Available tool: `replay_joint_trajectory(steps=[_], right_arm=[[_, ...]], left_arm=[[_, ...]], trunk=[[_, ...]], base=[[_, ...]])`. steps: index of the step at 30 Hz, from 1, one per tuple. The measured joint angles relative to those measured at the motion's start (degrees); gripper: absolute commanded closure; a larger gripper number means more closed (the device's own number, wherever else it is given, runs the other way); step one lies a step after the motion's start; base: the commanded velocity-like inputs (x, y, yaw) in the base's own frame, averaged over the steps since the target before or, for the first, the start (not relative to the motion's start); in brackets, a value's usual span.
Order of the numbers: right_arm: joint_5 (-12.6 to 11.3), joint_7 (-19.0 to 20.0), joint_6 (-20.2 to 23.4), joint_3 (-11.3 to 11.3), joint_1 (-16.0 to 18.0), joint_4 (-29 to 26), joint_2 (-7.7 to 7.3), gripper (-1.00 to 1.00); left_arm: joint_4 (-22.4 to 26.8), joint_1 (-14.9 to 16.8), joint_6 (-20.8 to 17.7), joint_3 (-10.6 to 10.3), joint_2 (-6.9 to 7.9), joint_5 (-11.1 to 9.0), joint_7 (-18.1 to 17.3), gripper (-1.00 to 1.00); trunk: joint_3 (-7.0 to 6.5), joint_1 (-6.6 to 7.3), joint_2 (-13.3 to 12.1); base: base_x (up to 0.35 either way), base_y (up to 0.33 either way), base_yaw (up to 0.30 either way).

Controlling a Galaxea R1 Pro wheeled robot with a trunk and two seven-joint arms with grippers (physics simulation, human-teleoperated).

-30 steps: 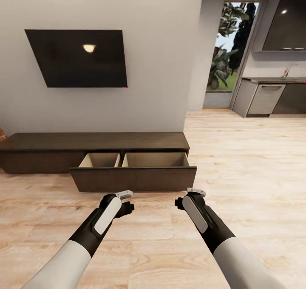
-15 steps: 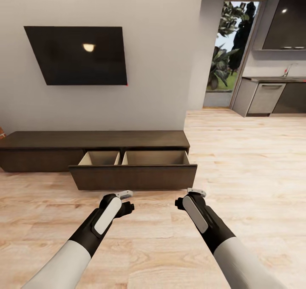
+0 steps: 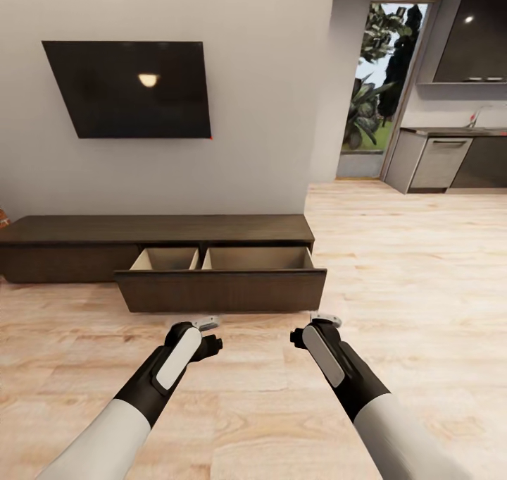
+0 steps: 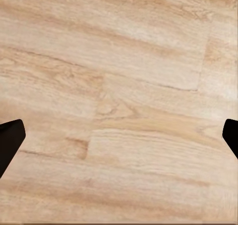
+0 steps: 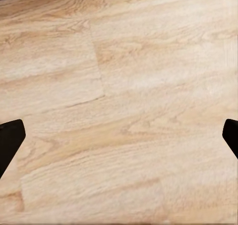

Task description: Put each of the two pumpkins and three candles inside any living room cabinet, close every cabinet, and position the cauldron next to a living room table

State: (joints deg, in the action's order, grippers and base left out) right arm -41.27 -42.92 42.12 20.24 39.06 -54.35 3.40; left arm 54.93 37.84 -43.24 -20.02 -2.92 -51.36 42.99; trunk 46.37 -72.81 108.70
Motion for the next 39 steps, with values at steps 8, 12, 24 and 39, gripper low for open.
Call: replay_joint_trajectory(steps=[8,12,24,39], right_arm=[[0.1,0.0,0.0,0.2,0.0,-0.2,-0.25,-1.00],[0.1,0.2,0.0,0.2,0.0,-0.1,-0.21,-1.00],[0.1,0.3,0.1,0.2,0.0,-0.1,0.05,-1.00],[0.8,0.5,-12.4,7.8,0.0,-1.0,-0.37,-1.00]], left_arm=[[0.0,0.0,0.0,0.1,0.00,0.0,0.0,-1.00],[0.0,0.0,0.0,0.1,0.00,0.0,0.0,-1.00],[0.0,0.0,0.0,0.1,0.00,0.0,0.1,-1.00],[-0.1,-0.3,9.4,-0.6,0.13,3.1,0.1,-1.00]], trunk=[[1.40,-1.74,3.2],[2.11,-2.61,4.8],[4.27,-5.25,9.6],[6.96,-8.55,15.6]], base=[[-0.065,0.000,0.000],[-0.001,0.000,0.000],[0.000,0.000,0.000],[0.000,0.000,0.000]])
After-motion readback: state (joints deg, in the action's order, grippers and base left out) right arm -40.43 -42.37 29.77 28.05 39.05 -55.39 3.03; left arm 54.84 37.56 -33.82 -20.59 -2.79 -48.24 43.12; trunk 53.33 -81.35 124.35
